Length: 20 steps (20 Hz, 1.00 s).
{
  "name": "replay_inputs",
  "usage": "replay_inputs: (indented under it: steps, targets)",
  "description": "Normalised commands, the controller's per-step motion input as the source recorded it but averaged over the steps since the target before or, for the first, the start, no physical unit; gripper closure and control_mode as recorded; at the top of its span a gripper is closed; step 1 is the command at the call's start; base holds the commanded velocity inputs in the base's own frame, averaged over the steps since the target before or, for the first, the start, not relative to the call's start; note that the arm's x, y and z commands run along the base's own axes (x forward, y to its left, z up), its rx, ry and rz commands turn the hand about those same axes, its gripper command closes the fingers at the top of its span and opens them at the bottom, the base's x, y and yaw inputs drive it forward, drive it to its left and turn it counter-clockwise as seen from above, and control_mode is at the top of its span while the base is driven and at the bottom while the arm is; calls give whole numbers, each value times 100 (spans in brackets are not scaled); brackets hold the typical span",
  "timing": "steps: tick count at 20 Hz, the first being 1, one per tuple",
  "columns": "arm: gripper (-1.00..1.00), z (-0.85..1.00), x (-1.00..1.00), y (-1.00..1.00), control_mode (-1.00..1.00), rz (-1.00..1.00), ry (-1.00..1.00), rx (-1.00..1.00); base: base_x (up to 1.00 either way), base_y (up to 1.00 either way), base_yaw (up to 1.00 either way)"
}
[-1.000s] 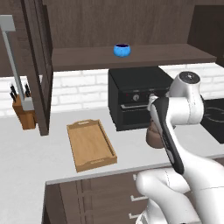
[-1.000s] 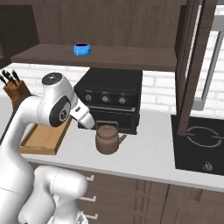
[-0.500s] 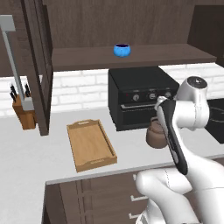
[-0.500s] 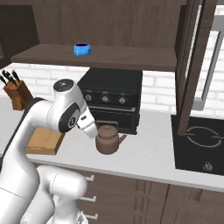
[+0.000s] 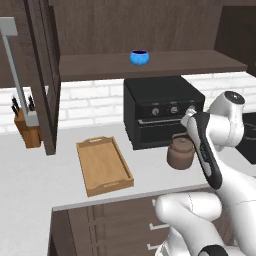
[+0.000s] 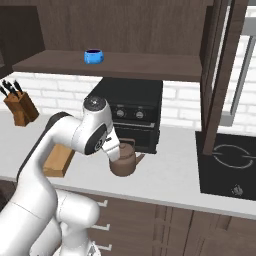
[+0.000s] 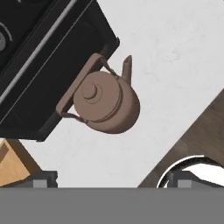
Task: Pick the kettle from the counter and place it on the tray. Then pick the mug from the cabinet and place it on the tray. Then close the cabinet doors.
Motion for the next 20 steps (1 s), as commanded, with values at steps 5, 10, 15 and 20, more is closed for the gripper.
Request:
replay_inputs:
  steps: [5, 10, 15, 20]
  targets:
    - [-100, -19, 39, -9, -100, 0, 0, 2, 0, 0, 0]
    - [-100, -16, 39, 0, -100, -2, 2, 1, 0, 0, 0]
    - [-100, -20, 26, 0, -100, -3, 4, 1, 0, 0, 0]
    - [-100, -22, 28, 0, -100, -2, 9, 0, 0, 0, 0]
